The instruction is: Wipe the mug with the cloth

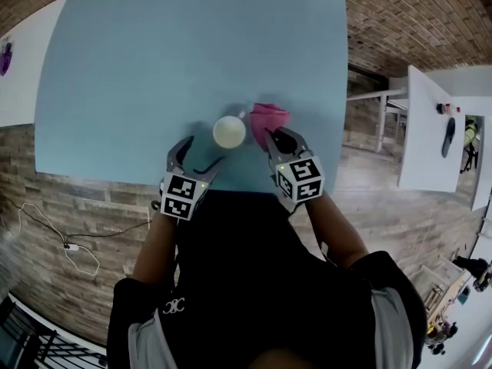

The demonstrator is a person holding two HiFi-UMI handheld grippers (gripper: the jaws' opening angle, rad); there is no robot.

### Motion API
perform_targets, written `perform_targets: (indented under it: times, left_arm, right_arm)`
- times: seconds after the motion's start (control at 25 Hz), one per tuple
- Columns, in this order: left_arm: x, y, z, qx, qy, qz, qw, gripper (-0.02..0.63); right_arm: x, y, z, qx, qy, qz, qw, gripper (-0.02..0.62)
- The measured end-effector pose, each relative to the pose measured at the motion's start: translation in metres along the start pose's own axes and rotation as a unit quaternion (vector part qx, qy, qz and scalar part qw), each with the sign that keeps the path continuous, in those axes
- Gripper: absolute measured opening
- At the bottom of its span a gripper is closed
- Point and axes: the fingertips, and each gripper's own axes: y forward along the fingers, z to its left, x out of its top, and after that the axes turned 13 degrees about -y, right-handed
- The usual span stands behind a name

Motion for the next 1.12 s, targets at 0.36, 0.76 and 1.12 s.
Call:
perform_targets:
  times: [0.36,0.76,1.12]
  left_arm:
    - [-0.006,0.05,-0.028,-0.021,0.067,0.003,0.9975,0.506]
    - [-0.004,0.077,-0.022,-0.004,0.134,0.039,0.9903,0.422]
    - [-0.003,0.078,-0.025,-0.015,0.158,0.056,0.9857,0.426]
  right_arm:
    - [0.003,0.004,0.018,0.022,-0.013,0.01,1.0,0.034]
    - [-0.006,0.009,0.032,0.102,-0.048,0.046,0.993,0.034]
    - [0.024,0.017,0.029,0.143,-0.078,0.027,0.986,0.034]
